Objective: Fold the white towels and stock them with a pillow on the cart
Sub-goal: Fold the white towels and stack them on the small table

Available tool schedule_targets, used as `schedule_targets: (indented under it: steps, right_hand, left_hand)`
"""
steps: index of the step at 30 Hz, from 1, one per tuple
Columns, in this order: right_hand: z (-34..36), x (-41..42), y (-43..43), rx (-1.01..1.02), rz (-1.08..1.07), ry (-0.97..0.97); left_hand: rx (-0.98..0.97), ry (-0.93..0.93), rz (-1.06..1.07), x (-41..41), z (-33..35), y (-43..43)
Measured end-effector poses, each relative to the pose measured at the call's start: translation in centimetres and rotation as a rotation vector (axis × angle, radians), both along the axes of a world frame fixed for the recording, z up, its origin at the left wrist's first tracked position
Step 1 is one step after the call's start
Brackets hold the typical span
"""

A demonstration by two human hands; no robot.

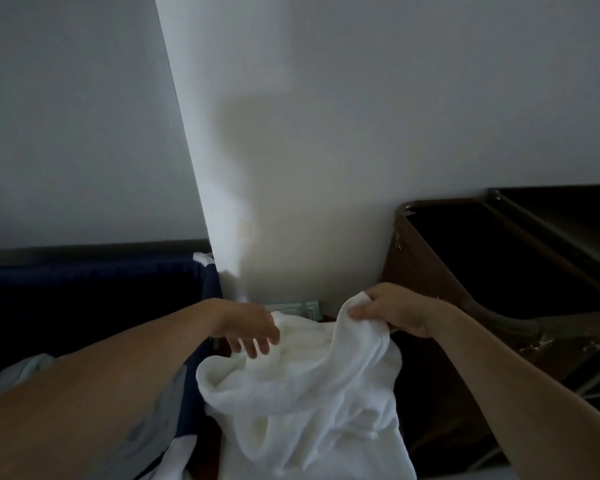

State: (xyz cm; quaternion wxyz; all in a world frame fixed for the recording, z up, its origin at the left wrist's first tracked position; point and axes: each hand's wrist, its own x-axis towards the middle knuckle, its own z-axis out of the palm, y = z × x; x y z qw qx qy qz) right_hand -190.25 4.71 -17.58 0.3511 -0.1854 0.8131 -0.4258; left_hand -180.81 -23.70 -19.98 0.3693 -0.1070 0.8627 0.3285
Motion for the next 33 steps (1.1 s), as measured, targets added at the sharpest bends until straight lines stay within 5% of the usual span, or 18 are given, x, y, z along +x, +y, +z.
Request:
schedule_targets:
  steps: [5, 12, 15, 18, 25, 29, 33]
  right_hand:
    - [-4.2, 1.4, -1.0, 0.194, 0.095, 0.169]
    - [-8.7, 2.1, -2.2, 0.222, 0.08, 0.271]
    - [-10.0, 2.4, -2.4, 0.153, 0.038, 0.175]
    - [-10.0, 2.4, -2.4, 0.087, 0.014, 0.144]
    - [-6.7, 0.5, -2.6, -0.095, -0.019, 0.242]
    - [-6.0, 0.3, -2.5, 0.121, 0.142, 0.343]
    - [-6.5, 1.2, -2.0, 0.099, 0.149, 0.375]
  left_hand:
    - [-0.327, 0.146, -0.102, -0.3, -4.2, 0.5]
    - [-0.41, 0.4, 0.285, -1.7, -8.7, 0.3]
    - [-0.149, 0.276, 0.47, -2.4, -9.8, -0.2]
    - [-0.067, 0.206, 0.354, -2.1, -9.4, 0.0]
    - [0.128, 0.611, -0.041, -2.2, -1.4, 5.3]
    - [0.448, 0.329, 0.166, -1.3, -0.9, 4.4]
    - [0.322, 0.271, 0.366, -1.0, -3.5, 2.9]
